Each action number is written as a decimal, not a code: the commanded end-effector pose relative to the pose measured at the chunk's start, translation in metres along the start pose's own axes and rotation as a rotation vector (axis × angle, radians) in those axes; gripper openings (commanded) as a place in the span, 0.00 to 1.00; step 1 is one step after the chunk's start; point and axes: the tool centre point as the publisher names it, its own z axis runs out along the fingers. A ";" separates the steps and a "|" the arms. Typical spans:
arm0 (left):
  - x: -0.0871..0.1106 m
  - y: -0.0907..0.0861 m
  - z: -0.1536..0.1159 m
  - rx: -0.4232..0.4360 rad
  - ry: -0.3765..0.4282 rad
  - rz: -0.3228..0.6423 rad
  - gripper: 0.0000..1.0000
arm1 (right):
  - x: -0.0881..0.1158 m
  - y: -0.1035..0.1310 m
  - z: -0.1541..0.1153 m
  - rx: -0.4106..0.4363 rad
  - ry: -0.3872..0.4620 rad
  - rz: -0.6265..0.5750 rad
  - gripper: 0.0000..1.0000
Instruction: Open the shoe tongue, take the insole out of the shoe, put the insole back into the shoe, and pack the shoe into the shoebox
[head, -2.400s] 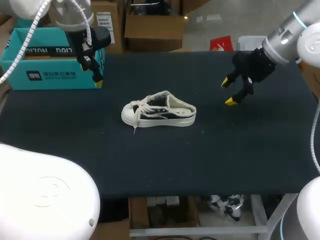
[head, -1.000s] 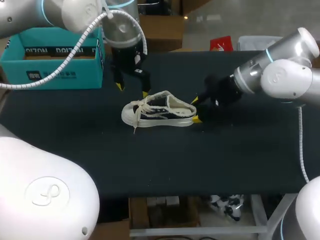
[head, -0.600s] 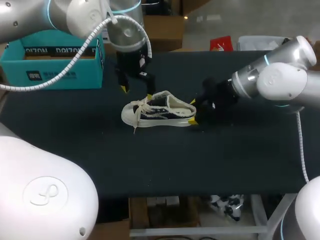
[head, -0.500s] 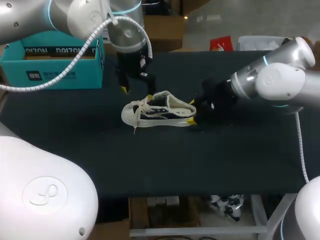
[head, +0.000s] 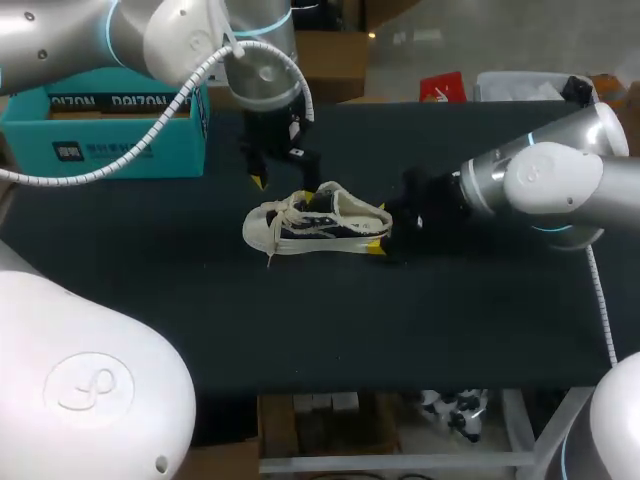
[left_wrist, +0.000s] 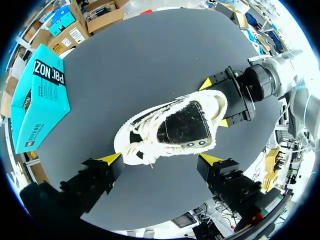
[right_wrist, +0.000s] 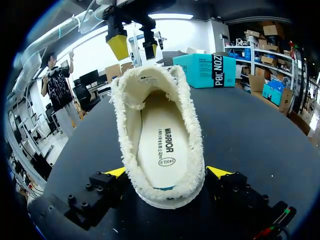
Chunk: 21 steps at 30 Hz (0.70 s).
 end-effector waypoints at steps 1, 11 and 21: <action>0.003 -0.001 0.002 0.001 -0.004 0.000 1.00 | -0.002 -0.007 0.002 -0.015 0.002 0.003 1.00; 0.012 -0.006 0.007 0.002 -0.011 -0.020 1.00 | -0.006 -0.006 0.009 -0.044 0.015 -0.009 1.00; 0.025 -0.015 0.014 0.010 -0.021 -0.052 1.00 | -0.008 -0.008 0.011 -0.058 0.027 -0.017 0.00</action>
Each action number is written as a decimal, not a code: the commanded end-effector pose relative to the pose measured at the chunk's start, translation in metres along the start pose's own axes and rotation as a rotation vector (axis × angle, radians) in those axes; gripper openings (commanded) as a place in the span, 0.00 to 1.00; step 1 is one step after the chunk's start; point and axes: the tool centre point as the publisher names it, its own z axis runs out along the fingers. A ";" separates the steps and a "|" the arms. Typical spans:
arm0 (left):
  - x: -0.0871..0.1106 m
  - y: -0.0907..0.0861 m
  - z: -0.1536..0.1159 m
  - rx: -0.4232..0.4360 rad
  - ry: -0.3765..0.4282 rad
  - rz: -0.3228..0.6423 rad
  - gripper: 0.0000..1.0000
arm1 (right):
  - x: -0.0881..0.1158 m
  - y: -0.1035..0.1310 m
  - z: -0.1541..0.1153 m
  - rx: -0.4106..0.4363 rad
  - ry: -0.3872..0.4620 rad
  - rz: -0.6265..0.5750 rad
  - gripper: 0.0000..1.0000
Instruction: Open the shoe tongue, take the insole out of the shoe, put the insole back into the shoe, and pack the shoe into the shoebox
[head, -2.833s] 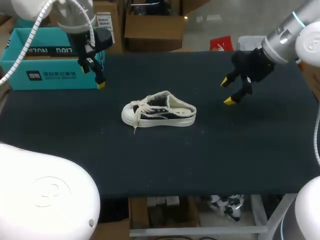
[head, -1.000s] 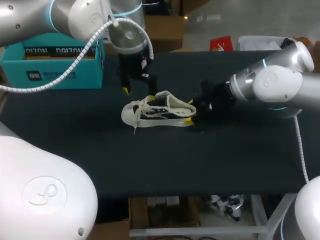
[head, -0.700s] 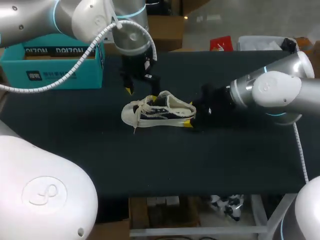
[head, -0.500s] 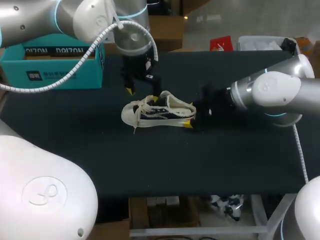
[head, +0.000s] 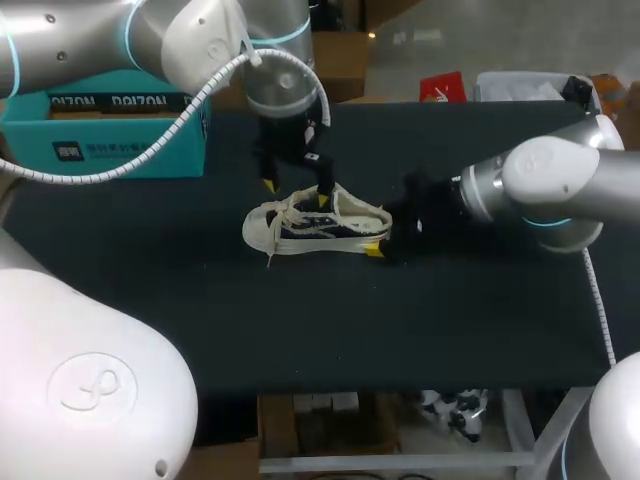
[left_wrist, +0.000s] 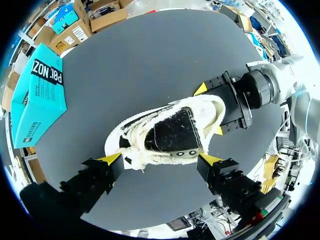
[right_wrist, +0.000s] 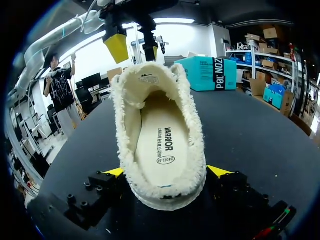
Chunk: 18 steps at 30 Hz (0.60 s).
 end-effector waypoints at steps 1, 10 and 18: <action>0.007 -0.006 0.005 -0.005 -0.004 -0.006 1.00 | -0.006 -0.006 0.004 -0.014 0.015 -0.005 0.00; 0.029 -0.014 0.001 -0.015 -0.052 -0.050 1.00 | -0.006 -0.013 0.005 -0.023 0.011 0.006 0.00; 0.049 -0.016 0.005 -0.023 -0.139 -0.114 0.82 | -0.006 -0.013 0.005 -0.023 0.011 0.006 0.00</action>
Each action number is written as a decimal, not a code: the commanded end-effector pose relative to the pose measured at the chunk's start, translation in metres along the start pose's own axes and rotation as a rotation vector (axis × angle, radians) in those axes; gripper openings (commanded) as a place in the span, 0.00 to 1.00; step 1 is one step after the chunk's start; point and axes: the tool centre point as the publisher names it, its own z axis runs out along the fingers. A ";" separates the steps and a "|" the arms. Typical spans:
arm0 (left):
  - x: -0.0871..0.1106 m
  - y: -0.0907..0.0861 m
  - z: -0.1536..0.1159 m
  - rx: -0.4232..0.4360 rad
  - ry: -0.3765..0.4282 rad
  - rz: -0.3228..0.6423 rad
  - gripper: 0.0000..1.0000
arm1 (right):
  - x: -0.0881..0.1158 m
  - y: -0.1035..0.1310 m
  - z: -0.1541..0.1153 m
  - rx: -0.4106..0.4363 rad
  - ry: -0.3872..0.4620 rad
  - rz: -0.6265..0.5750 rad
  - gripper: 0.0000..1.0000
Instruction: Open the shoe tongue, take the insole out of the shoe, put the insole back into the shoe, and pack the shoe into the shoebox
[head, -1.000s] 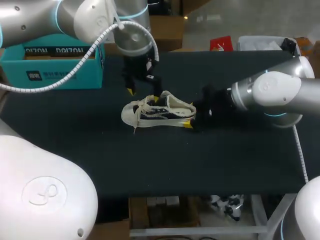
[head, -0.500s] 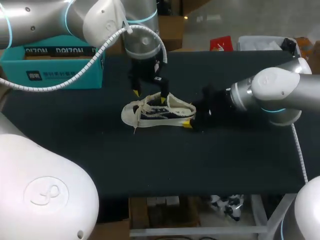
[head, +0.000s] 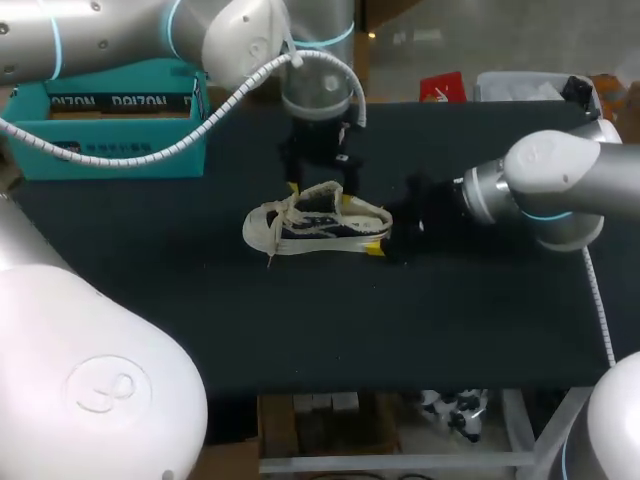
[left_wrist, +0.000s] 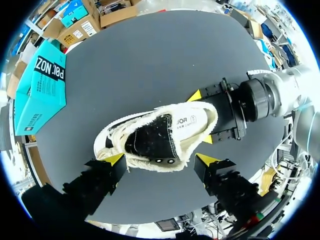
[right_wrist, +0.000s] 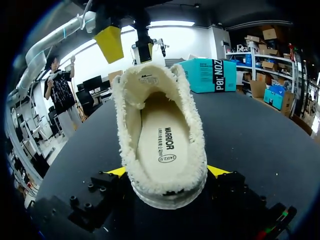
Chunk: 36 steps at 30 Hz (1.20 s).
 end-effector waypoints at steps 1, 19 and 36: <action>0.015 -0.003 0.003 -0.010 -0.092 -0.029 0.80 | -0.005 -0.010 0.005 -0.004 0.003 0.001 0.00; 0.013 -0.007 0.025 -0.052 -0.150 -0.148 0.59 | -0.005 -0.010 0.005 -0.004 0.003 0.001 0.00; 0.004 -0.007 0.025 0.008 -0.157 -0.207 0.00 | -0.005 -0.010 0.005 -0.004 0.003 0.001 0.00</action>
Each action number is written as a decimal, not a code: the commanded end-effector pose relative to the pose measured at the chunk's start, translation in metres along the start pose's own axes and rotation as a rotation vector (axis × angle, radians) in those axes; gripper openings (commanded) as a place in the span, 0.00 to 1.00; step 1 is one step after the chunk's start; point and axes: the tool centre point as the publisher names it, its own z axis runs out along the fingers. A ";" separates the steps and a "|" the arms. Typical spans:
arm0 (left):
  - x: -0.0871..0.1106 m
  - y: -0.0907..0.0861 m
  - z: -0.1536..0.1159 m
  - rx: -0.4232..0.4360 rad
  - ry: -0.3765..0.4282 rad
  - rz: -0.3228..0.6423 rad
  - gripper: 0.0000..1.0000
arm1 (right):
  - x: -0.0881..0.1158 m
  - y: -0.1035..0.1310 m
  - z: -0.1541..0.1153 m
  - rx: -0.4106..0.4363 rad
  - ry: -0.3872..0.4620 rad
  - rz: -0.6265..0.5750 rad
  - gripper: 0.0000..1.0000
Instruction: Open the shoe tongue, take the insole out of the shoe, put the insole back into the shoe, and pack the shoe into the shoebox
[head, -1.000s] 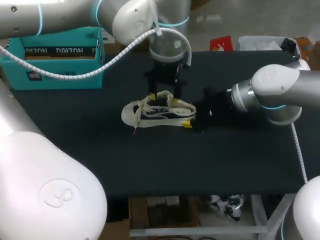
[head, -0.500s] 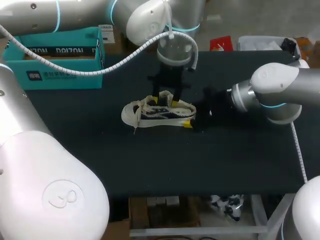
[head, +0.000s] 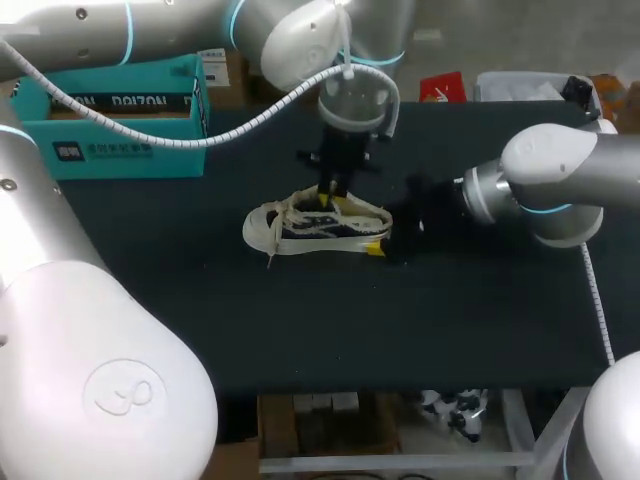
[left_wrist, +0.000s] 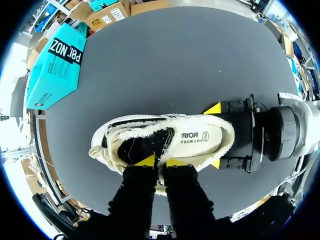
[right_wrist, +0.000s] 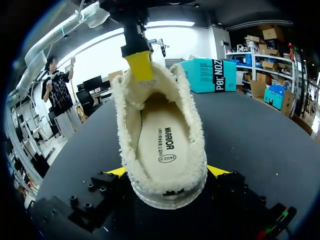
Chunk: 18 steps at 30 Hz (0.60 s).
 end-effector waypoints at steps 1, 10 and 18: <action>-0.008 0.010 -0.005 0.049 0.028 -0.008 0.00 | -0.005 -0.010 0.005 -0.003 0.002 0.001 0.00; -0.060 0.020 -0.013 0.117 0.249 -0.011 0.00 | -0.005 -0.010 0.005 -0.003 0.002 0.001 0.00; -0.093 0.012 0.012 0.117 0.445 0.042 0.00 | -0.005 -0.010 0.005 -0.003 0.002 0.001 0.00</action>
